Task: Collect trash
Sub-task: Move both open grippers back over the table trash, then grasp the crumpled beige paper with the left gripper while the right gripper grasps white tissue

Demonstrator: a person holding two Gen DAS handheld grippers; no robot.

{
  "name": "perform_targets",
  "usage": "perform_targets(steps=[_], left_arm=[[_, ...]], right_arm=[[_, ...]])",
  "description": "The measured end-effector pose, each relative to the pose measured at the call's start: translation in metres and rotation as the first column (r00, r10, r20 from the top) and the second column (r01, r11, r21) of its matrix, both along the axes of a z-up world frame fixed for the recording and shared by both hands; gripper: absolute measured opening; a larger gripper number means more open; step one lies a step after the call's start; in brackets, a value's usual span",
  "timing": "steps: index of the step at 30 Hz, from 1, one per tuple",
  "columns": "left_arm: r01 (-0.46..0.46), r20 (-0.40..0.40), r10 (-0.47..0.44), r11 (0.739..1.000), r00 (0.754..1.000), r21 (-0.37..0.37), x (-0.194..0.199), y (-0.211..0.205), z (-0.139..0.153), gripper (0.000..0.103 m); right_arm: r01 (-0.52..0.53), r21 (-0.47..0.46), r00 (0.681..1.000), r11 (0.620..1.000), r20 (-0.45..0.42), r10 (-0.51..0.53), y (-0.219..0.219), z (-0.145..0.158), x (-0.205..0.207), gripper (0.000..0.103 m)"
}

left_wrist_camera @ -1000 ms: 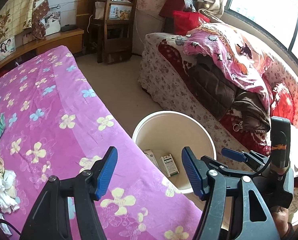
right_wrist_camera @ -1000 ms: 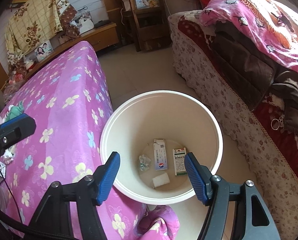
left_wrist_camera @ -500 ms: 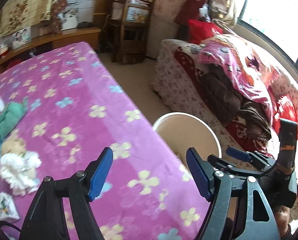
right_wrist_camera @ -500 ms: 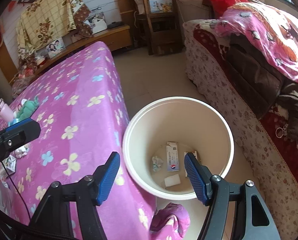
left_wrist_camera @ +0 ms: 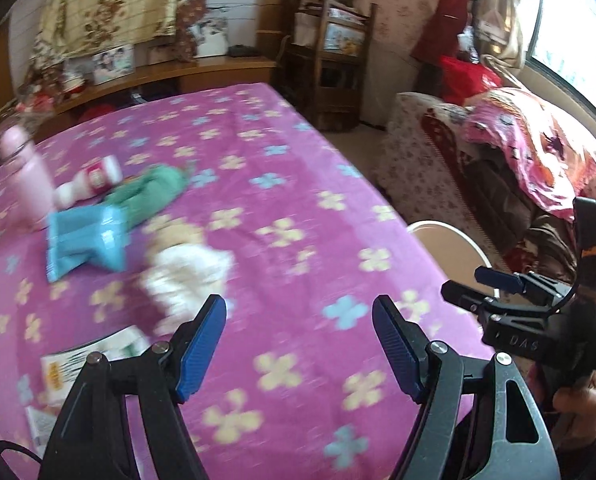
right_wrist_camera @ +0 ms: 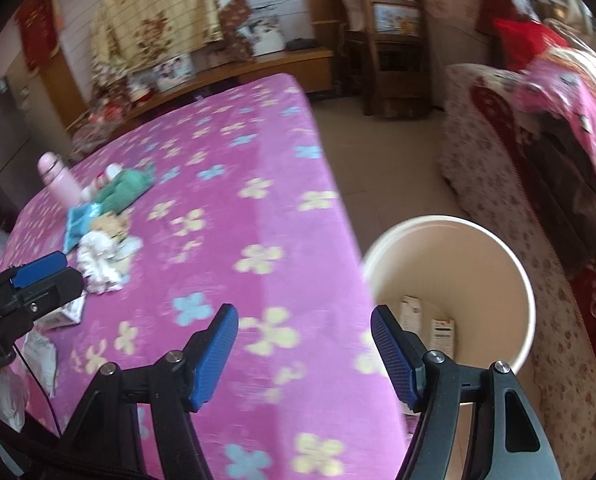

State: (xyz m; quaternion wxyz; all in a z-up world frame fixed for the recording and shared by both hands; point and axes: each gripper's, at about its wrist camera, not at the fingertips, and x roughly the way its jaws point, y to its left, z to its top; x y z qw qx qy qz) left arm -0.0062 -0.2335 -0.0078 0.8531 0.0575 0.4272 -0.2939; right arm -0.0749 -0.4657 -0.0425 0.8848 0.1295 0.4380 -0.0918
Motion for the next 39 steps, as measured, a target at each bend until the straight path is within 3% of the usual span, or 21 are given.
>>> perform_targets(steps=[14, 21, 32, 33, 35, 39], left_arm=[[-0.177, -0.058, 0.181, 0.982, 0.982, 0.067, 0.004, 0.12, -0.033, 0.076], [-0.261, -0.064, 0.264, 0.964, 0.962, 0.052, 0.026, 0.163, -0.029, 0.076], [-0.299, -0.069, 0.3, 0.954, 0.952, 0.025, 0.064, 0.175, -0.022, 0.076], [-0.294, -0.072, 0.294, 0.956, 0.953, 0.019, 0.066, 0.172, -0.022, 0.076], [-0.279, -0.078, 0.279, 0.96, 0.957, 0.007, 0.069, 0.164, -0.022, 0.076], [-0.234, -0.076, 0.232, 0.972, 0.97, -0.015, 0.077, 0.141, -0.022, 0.076]], right_arm=[[-0.193, 0.052, 0.981, 0.98, -0.012, 0.194, 0.092, -0.009, 0.057, 0.073], [-0.275, 0.113, 0.961, 0.955, -0.008, 0.278, 0.14, -0.02, 0.1, 0.073], [-0.353, 0.033, 0.935, 0.935, -0.013, 0.354, 0.195, -0.032, 0.153, 0.072], [-0.356, 0.036, 0.934, 0.934, -0.012, 0.357, 0.195, -0.035, 0.154, 0.07], [-0.357, 0.06, 0.933, 0.932, -0.008, 0.359, 0.189, -0.038, 0.155, 0.022], [-0.341, 0.07, 0.94, 0.937, 0.04, 0.339, 0.168, -0.026, 0.138, 0.02]])
